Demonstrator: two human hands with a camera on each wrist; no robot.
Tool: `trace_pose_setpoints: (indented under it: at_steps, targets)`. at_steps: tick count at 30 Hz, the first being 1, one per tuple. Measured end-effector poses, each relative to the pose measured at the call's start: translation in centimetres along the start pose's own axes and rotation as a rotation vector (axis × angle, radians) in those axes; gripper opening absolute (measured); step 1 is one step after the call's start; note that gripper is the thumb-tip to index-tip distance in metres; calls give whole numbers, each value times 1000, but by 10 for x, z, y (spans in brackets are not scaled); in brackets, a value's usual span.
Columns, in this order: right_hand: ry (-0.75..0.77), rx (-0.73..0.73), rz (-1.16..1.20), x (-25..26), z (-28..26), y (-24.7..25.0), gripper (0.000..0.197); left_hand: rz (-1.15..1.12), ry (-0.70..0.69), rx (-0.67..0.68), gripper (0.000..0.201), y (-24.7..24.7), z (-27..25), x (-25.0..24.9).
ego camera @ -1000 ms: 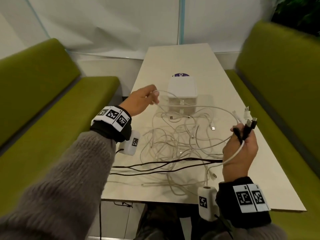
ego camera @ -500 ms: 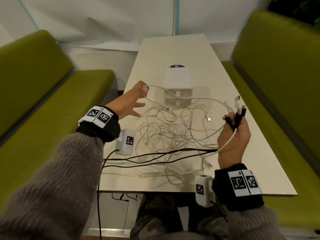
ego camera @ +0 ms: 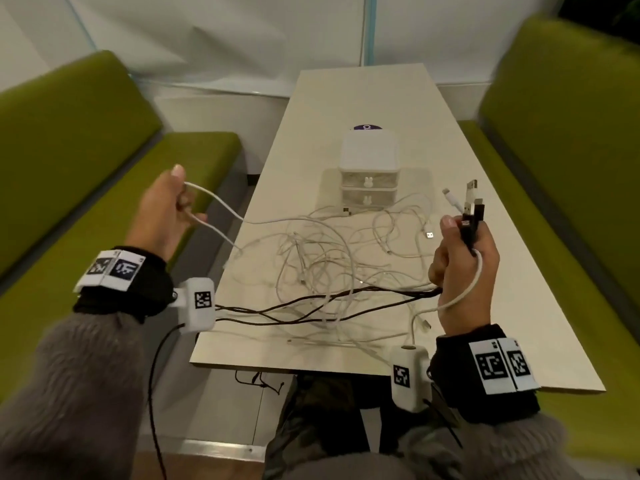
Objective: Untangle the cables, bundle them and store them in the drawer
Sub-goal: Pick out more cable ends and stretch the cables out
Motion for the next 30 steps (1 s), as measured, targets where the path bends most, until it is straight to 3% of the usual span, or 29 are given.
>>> trace_pose_setpoints:
  at_steps: [2,4,10,15,17,20,22,24,25,27,29,30]
  targets:
    - [-6,-8,14,1,-3,-3,20,-61,63,159,27,-25,-11,10]
    - [-6,-16,29,2,-4,-1,20,-48,52,234,24,-43,-20,7]
    - [-25,-57,28,-1,-5,8,21,-81,-62,148,26,-25,-17,-25]
    - [-15,13,-41,-6,-5,-3,18,-149,-129,247,25,-61,-23,-63]
    - [-10,60,-87,-8,-5,-12,15,-16,-218,328,20,-87,-31,-84]
    - [-25,52,-99,-9,-4,-10,14,475,-480,372,15,-111,-45,-102]
    - [-54,-4,-40,-8,-2,1,21,686,-560,270,25,-94,-44,-95]
    - [-80,-55,12,-8,-1,10,30,883,-580,41,30,-48,-31,-79]
    - [-90,-69,31,-8,0,12,33,978,-526,-80,31,-21,-23,-66]
    - [-107,-78,69,-9,-1,11,35,1173,-249,-262,35,44,2,-17]
    - [-130,-49,103,-13,-2,4,35,1370,145,-306,31,100,16,47]
    - [-136,-28,115,-14,-3,0,36,1443,291,-247,28,116,18,75]
Point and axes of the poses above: each hand's wrist, its own z-axis towards the middle knuckle, its own y-axis out of the back of the hand, x = y × z, the point moved 10 cm from there along z, towards the middle knuckle, and after that the axes turned 12 degrees about z, right-handed, at the moved point
